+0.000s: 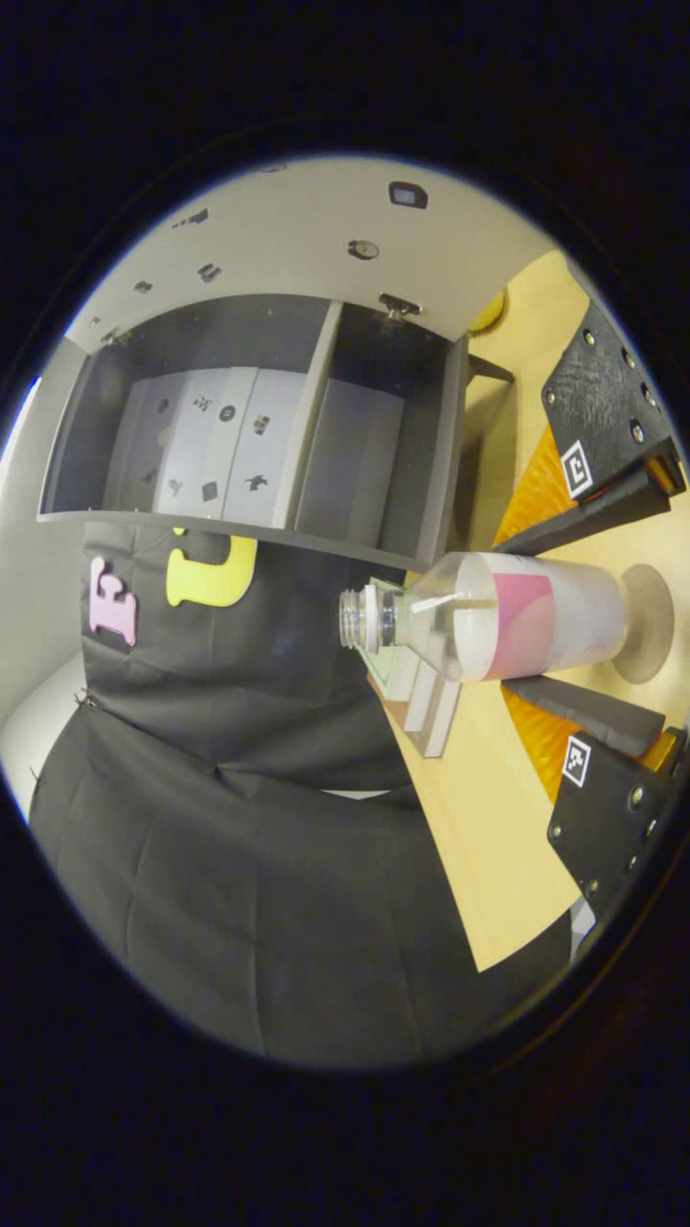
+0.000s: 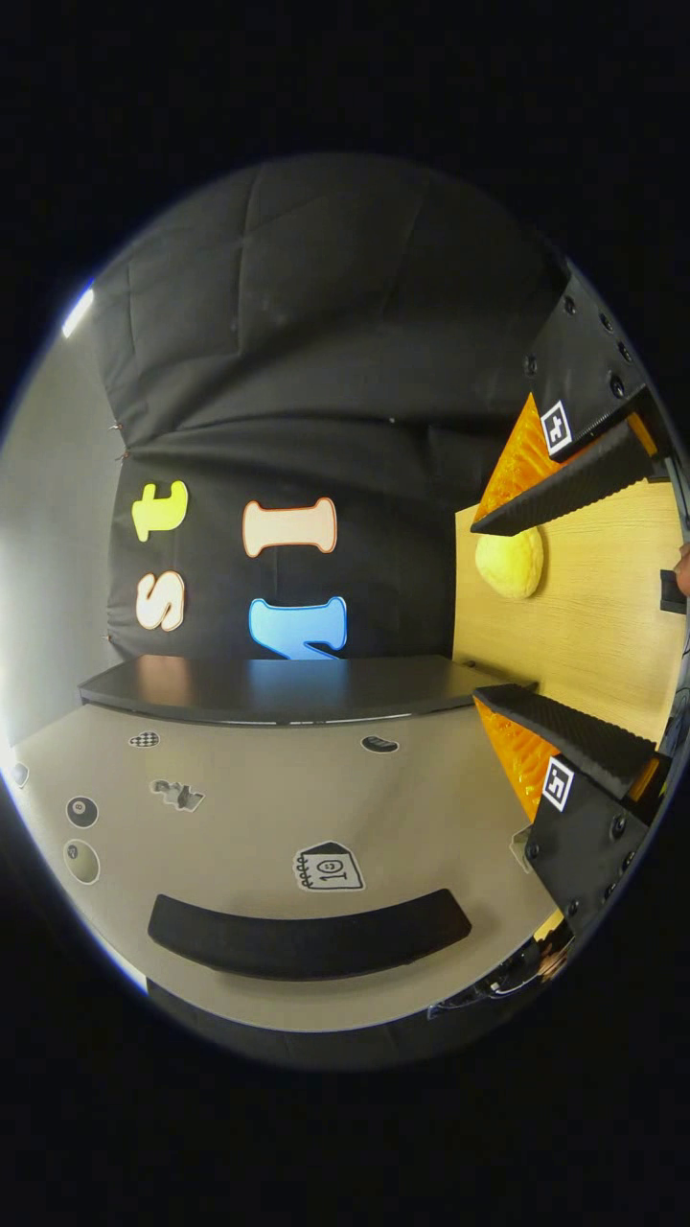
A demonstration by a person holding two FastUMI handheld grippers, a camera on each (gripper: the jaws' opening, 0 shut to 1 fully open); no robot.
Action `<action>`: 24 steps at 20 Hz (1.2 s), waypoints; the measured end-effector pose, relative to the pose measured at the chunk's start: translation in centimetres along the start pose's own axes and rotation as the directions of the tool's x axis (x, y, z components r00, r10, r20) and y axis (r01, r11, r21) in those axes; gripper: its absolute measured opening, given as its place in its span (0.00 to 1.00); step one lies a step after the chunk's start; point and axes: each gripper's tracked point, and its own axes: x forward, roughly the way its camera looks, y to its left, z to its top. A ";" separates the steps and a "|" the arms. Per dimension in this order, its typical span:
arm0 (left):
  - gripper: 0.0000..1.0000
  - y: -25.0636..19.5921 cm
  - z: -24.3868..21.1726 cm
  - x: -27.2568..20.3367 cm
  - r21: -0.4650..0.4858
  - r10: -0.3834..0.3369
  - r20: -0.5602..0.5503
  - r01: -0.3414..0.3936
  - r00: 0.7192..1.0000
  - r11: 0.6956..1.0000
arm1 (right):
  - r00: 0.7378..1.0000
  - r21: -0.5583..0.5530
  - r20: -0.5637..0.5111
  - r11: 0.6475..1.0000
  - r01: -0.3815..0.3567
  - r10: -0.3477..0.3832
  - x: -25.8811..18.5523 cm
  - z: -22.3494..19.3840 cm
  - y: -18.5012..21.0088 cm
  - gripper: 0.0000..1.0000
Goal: Open the cabinet door with the right hand, grasp the bottle in the cabinet with the left hand and place it on the coaster, then close the cabinet door with the right hand.
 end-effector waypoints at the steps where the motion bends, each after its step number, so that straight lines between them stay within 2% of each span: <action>1: 0.72 0.2 -0.9 0.1 0.000 0.002 -0.013 -0.002 1.000 1.000 | 1.000 0.002 -0.004 1.000 0.004 -0.004 0.0 -0.1 0.0 0.98; 2: 0.74 0.3 -1.6 0.1 -0.002 0.002 -0.026 -0.002 1.000 1.000 | 1.000 0.005 -0.010 1.000 0.005 -0.005 0.1 -0.3 0.0 0.98; 8: 0.72 0.2 -4.6 0.5 0.014 -0.009 -0.067 0.010 0.998 1.000 | 0.999 0.029 -0.049 0.999 -0.019 0.020 0.3 -1.5 1.0 0.98; 10: 0.75 0.2 -5.6 0.3 0.014 -0.012 -0.083 0.014 0.996 1.000 | 0.998 0.038 -0.049 0.999 -0.028 0.029 0.4 -1.5 1.3 0.98; 14: 0.73 -0.1 -6.5 -0.6 0.037 -0.017 -0.083 0.020 0.996 0.999 | 0.998 0.033 -0.056 0.999 -0.039 0.041 0.5 -1.7 1.9 0.98; 16: 0.78 -0.3 -6.5 -1.0 0.059 -0.014 -0.080 0.019 0.997 0.998 | 0.997 0.027 -0.059 0.999 -0.047 0.048 0.6 -1.9 2.1 0.98; 18: 0.77 -0.6 -7.1 -1.3 0.074 -0.015 -0.102 0.022 0.995 0.997 | 0.997 0.028 -0.061 0.998 -0.052 0.054 0.7 -2.2 2.2 0.98; 19: 0.72 -0.6 -7.4 -1.6 0.084 -0.016 -0.108 0.025 0.994 0.996 | 0.996 0.034 -0.063 0.998 -0.058 0.060 0.7 -2.2 2.4 0.98; 20: 0.76 -0.8 -7.3 -1.8 0.095 -0.018 -0.111 0.028 0.994 0.995 | 0.996 0.038 -0.064 0.997 -0.061 0.064 0.8 -2.4 2.4 0.98; 24: 0.76 -1.0 -7.5 -2.3 0.125 -0.014 -0.123 0.030 0.992 0.992 | 0.996 0.045 -0.062 0.997 -0.061 0.064 0.9 -2.6 2.0 0.98</action>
